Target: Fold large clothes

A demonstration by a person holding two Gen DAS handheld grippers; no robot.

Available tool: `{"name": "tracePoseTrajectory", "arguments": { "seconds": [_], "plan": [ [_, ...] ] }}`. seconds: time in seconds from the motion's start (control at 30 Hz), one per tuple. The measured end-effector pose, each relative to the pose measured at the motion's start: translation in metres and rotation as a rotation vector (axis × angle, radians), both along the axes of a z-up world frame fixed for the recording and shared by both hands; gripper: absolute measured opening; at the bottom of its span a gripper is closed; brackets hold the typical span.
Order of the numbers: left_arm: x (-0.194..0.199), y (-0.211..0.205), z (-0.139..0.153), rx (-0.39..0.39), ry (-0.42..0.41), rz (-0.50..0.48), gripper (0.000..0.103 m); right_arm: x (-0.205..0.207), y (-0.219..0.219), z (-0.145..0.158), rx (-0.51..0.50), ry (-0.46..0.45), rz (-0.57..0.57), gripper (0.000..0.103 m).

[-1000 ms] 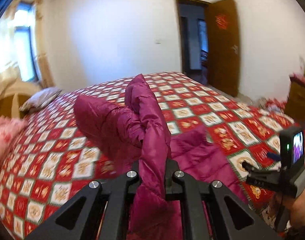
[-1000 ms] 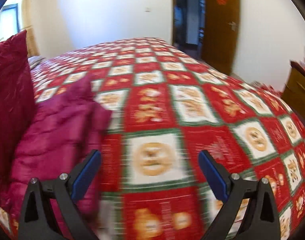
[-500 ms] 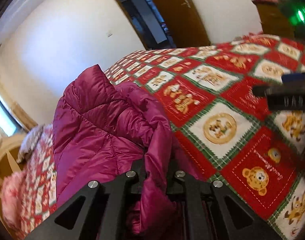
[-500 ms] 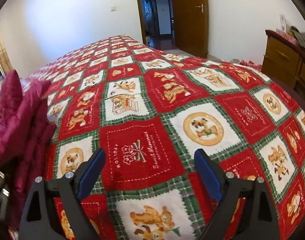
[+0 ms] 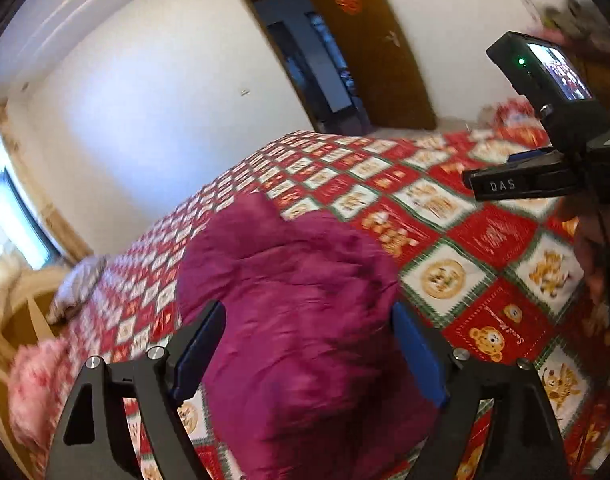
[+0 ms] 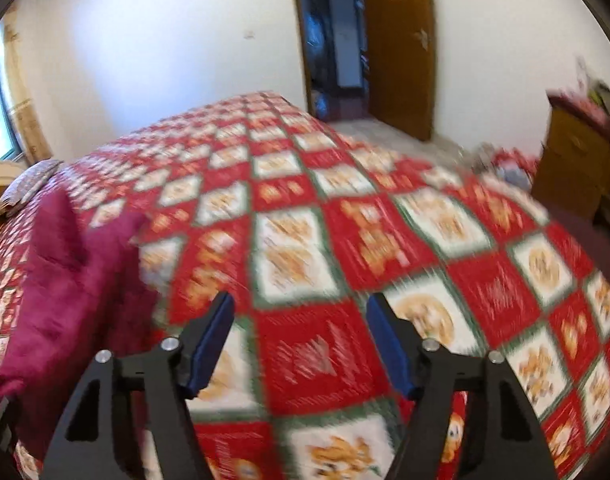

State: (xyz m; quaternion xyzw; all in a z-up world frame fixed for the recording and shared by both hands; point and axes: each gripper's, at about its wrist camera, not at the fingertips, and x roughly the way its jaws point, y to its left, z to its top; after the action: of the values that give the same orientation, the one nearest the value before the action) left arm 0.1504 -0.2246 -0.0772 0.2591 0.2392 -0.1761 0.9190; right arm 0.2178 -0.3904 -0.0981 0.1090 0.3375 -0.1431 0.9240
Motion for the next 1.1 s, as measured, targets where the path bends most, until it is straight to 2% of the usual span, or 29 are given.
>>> {"name": "tracePoseTrajectory", "arguments": {
  "seconds": [0.1,0.17,0.2,0.23,0.3,0.37,0.43,0.5,0.57,0.63,0.67,0.73,0.83,0.93,1.03,1.1],
  "plan": [
    [0.029,0.04,0.013,-0.069,0.018,0.118,0.09,0.018,0.034,0.041,-0.032,-0.059,0.081,0.065],
    [0.06,0.065,0.009,-0.047,0.002,0.28,0.09,0.034,0.064,0.063,-0.037,-0.072,0.148,0.063],
    [0.079,0.081,0.007,-0.048,0.015,0.366,0.09,0.042,0.078,0.069,-0.043,-0.066,0.173,0.061],
    [0.089,0.094,0.005,-0.064,0.038,0.412,0.09,0.054,0.097,0.077,-0.044,-0.057,0.212,0.059],
    [0.103,0.122,0.007,-0.156,0.091,0.446,0.09,0.068,0.125,0.087,-0.064,-0.052,0.262,0.058],
    [0.108,0.14,0.008,-0.223,0.079,0.488,0.09,0.082,0.153,0.092,-0.112,-0.062,0.288,0.058],
    [0.118,0.145,0.001,-0.227,0.065,0.533,0.09,0.1,0.164,0.087,-0.082,-0.04,0.298,0.058],
    [0.133,0.15,-0.01,-0.222,0.089,0.58,0.09,0.12,0.177,0.075,-0.054,-0.001,0.301,0.058],
    [0.147,0.151,-0.019,-0.237,0.117,0.6,0.09,0.138,0.193,0.059,-0.074,0.025,0.316,0.058],
    [0.16,0.152,-0.027,-0.257,0.127,0.608,0.09,0.148,0.201,0.045,-0.091,0.039,0.328,0.052],
    [0.165,0.151,-0.03,-0.262,0.126,0.607,0.09,0.154,0.2,0.03,-0.111,0.077,0.311,0.051],
    [0.172,0.147,-0.035,-0.266,0.13,0.593,0.09,0.156,0.187,0.008,-0.1,0.131,0.278,0.046],
    [0.185,0.135,-0.042,-0.274,0.144,0.571,0.09,0.145,0.149,-0.029,-0.038,0.176,0.209,0.046],
    [0.193,0.11,-0.051,-0.262,0.175,0.519,0.09,0.133,0.127,-0.05,-0.019,0.215,0.179,0.046],
    [0.198,0.077,-0.058,-0.194,0.18,0.46,0.09,0.127,0.117,-0.043,-0.004,0.226,0.157,0.046],
    [0.197,0.056,-0.058,-0.102,0.141,0.439,0.09,0.125,0.12,-0.024,-0.018,0.182,0.153,0.046]
  ]
}}
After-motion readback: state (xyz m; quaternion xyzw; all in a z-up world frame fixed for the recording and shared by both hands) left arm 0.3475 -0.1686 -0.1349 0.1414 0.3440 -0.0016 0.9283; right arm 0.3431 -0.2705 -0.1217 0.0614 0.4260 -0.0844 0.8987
